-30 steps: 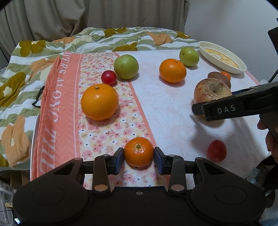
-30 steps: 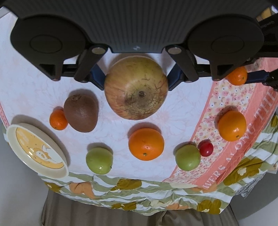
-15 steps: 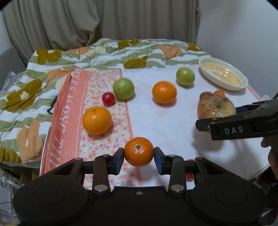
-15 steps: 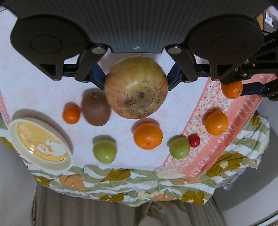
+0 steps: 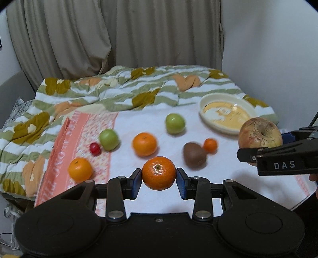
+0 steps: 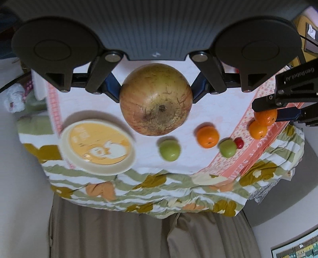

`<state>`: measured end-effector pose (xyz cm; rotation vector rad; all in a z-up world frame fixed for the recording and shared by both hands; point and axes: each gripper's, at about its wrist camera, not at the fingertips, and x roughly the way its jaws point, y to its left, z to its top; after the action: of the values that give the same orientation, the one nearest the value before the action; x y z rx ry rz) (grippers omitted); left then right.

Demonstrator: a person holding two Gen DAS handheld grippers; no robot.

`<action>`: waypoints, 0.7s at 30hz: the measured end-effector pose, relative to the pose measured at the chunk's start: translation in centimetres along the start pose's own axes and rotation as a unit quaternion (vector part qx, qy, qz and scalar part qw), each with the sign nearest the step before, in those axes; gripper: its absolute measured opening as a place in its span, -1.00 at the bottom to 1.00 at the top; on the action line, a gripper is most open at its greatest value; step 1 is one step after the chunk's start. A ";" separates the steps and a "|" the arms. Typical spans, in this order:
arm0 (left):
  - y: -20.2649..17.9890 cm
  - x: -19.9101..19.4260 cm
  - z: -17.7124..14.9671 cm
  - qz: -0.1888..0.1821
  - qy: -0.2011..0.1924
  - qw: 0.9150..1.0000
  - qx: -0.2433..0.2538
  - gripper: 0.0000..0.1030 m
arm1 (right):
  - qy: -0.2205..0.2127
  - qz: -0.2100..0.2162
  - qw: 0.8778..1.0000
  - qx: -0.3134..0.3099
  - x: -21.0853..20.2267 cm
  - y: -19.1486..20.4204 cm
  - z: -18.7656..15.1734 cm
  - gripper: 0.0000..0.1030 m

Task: Organize fruits
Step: 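Carry the tangerine and apple to the white dish and release both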

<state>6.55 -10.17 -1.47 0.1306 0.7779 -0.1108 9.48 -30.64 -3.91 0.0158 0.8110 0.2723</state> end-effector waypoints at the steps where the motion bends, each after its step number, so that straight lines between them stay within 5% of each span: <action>1: -0.7 0.0 0.3 0.000 -0.002 1.000 -0.002 -0.21 | -0.002 -0.001 1.000 -0.001 -0.3 -0.8 0.1 0.73; 10: -6.8 1.8 4.3 0.001 -0.013 1.000 -0.004 -0.21 | -0.012 -0.013 1.000 -0.015 -1.6 -8.2 1.6 0.73; 21: -10.6 8.1 9.9 -0.018 0.003 1.000 0.021 -0.20 | -0.014 -0.034 0.999 0.022 1.9 -14.4 5.5 0.73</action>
<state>17.57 -22.61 -1.02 0.1577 0.7840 -0.1610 18.05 -43.59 -3.11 0.0334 0.7886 0.1902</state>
